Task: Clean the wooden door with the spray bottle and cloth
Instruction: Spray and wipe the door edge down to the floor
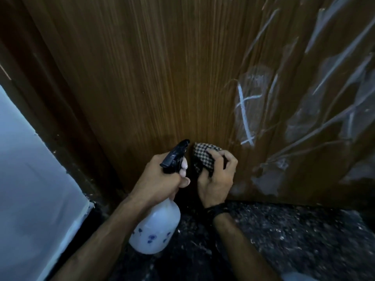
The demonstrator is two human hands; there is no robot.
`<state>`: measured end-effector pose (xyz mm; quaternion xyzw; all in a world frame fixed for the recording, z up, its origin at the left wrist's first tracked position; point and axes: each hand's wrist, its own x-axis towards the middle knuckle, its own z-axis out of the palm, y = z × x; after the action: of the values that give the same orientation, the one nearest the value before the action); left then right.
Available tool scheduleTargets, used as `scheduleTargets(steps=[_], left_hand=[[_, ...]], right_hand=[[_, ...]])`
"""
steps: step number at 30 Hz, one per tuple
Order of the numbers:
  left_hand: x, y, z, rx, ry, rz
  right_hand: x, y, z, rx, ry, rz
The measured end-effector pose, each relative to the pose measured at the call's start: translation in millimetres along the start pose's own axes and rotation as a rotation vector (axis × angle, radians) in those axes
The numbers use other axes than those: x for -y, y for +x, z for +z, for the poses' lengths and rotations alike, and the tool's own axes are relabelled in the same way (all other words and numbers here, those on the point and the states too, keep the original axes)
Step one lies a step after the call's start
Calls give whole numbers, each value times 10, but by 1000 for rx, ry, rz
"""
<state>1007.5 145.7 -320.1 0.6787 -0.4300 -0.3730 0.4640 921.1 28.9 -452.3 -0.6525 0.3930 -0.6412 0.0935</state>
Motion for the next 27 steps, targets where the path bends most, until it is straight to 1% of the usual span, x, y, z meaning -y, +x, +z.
scheduleTargets(steps=[3, 5, 11, 16, 20, 22, 27], left_hand=[[105, -8, 87, 35, 61, -29], [163, -37, 150, 66, 79, -56], [212, -97, 257, 113, 134, -72], [186, -295, 357, 84, 157, -48], [287, -314, 570, 115, 174, -86], [330, -268, 704, 131, 163, -98], [474, -111, 935, 185, 186, -132]], right_hand=[[-57, -101, 11, -144, 62, 252], [-137, -182, -21, -162, 45, 335], [-291, -180, -237, -24, 25, 290], [-316, -134, -510, 105, -7, 311], [-426, -101, -696, 123, -138, 364], [-546, -126, -778, 106, -181, 404], [-974, -304, -908, 2, -113, 598]])
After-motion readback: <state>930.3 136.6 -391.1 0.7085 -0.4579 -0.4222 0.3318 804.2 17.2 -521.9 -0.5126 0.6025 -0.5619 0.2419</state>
